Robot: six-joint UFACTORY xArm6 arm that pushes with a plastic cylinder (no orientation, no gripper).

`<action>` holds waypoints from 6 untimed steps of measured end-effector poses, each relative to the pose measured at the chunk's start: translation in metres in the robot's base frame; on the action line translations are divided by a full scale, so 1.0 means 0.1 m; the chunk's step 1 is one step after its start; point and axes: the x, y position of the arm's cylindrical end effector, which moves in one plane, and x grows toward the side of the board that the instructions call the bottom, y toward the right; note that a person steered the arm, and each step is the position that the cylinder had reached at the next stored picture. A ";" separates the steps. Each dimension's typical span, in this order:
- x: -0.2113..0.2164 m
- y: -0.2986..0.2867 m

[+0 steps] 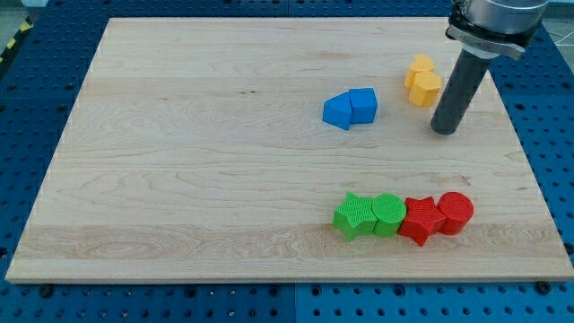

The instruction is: Nudge blue triangle along with blue cube right a bit

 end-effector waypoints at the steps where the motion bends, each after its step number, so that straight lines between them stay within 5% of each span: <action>1: 0.02 0.00; 6: 0.17 -0.22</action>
